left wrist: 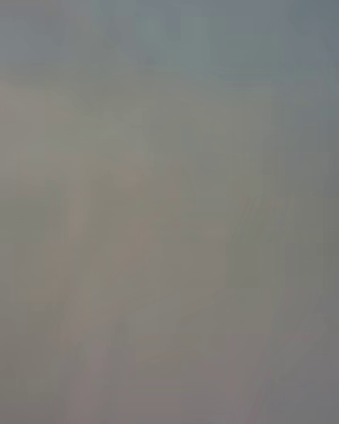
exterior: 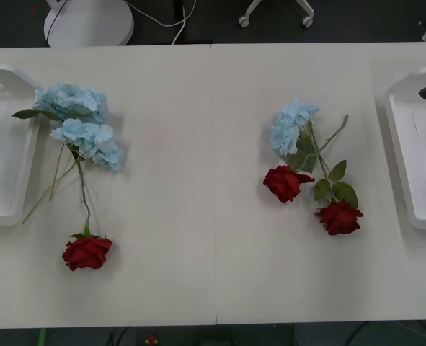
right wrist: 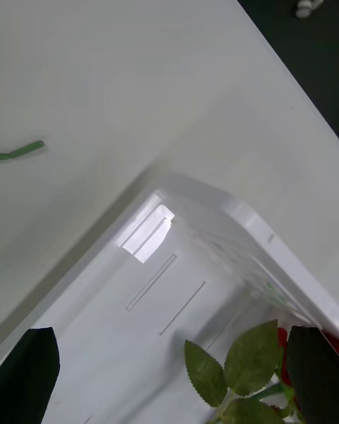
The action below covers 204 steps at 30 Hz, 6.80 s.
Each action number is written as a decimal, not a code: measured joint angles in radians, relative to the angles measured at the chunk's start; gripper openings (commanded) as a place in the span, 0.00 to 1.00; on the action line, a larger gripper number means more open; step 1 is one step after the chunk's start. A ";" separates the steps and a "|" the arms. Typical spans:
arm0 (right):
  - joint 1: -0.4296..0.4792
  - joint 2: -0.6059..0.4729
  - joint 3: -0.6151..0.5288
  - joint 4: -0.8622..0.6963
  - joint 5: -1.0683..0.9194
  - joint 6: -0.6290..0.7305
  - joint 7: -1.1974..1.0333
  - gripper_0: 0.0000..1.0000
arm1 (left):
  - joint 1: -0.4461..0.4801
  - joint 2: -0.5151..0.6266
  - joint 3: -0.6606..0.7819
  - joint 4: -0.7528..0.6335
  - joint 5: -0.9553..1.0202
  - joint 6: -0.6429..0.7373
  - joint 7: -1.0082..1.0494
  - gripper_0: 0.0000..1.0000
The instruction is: Put the red flowers into the right box and the blue flowers into the left box
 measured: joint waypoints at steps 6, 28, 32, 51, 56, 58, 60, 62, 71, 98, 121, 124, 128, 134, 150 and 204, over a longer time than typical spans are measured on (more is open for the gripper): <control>0.000 0.000 0.022 -0.121 -0.049 0.031 0.294 0.93 | -0.007 0.006 0.019 0.161 -0.006 -0.119 -0.088 0.00; 0.000 -0.064 0.305 -0.487 0.022 0.081 0.368 0.93 | -0.008 0.008 0.017 0.213 0.033 -0.136 -0.088 0.45; 0.000 -0.073 0.306 -0.467 -0.016 0.080 0.368 0.92 | -0.008 0.008 0.013 0.116 0.046 0.027 -0.088 0.55; 0.000 -0.073 0.306 -0.488 -0.192 0.198 -1.228 0.93 | -0.005 -0.005 -0.388 -0.060 -0.053 0.010 -0.088 0.75; 0.000 -0.072 0.306 -0.491 -0.188 0.320 -2.031 0.93 | -0.005 -0.090 -0.415 -0.060 -0.211 -0.014 -0.088 0.75; 0.001 -0.072 0.306 -0.484 -0.189 0.364 -2.353 0.93 | -0.005 -0.118 -0.416 -0.060 -0.239 -0.014 -0.088 0.75; 0.003 -0.070 0.306 -0.462 -0.202 0.368 -2.613 0.93 | -0.005 -0.138 -0.416 -0.060 -0.253 -0.015 -0.088 0.75; 0.003 -0.063 0.306 -0.429 -0.221 0.365 -2.719 0.93 | -0.005 -0.153 -0.416 -0.058 -0.264 -0.016 -0.088 0.75; 0.003 -0.022 0.306 -0.308 -0.331 0.206 -3.218 0.93 | -0.048 -0.186 -0.416 0.111 -0.305 -0.129 -0.088 0.75; 0.189 0.115 0.306 -0.330 -0.067 0.054 -3.463 0.93 | -0.120 -0.214 -0.434 0.231 -0.374 -0.185 -0.124 0.75; 0.189 0.263 0.305 -0.203 0.053 0.087 -3.518 0.93 | 0.016 -0.214 -0.444 -0.174 -0.229 0.041 -0.124 0.75; 0.189 0.267 0.305 -0.190 0.053 0.088 -3.512 0.93 | 0.016 -0.214 -0.460 -0.167 -0.232 0.025 -0.124 0.75; 0.189 0.272 0.305 -0.172 0.053 0.089 -3.504 0.77 | 0.015 -0.214 -0.466 -0.129 -0.232 -0.022 -0.124 0.75; 0.189 0.276 0.304 -0.164 0.053 0.089 -3.503 0.31 | -0.017 -0.214 -0.488 0.020 -0.244 -0.091 -0.124 0.75; 0.189 0.276 0.304 -0.162 0.052 0.120 -3.441 0.04 | -0.121 -0.226 -0.499 0.215 -0.247 -0.180 -0.124 0.67; -0.088 0.254 0.206 0.016 0.117 0.121 -1.844 0.04 | -0.124 -0.024 -0.021 -0.195 -0.205 0.183 -0.124 0.00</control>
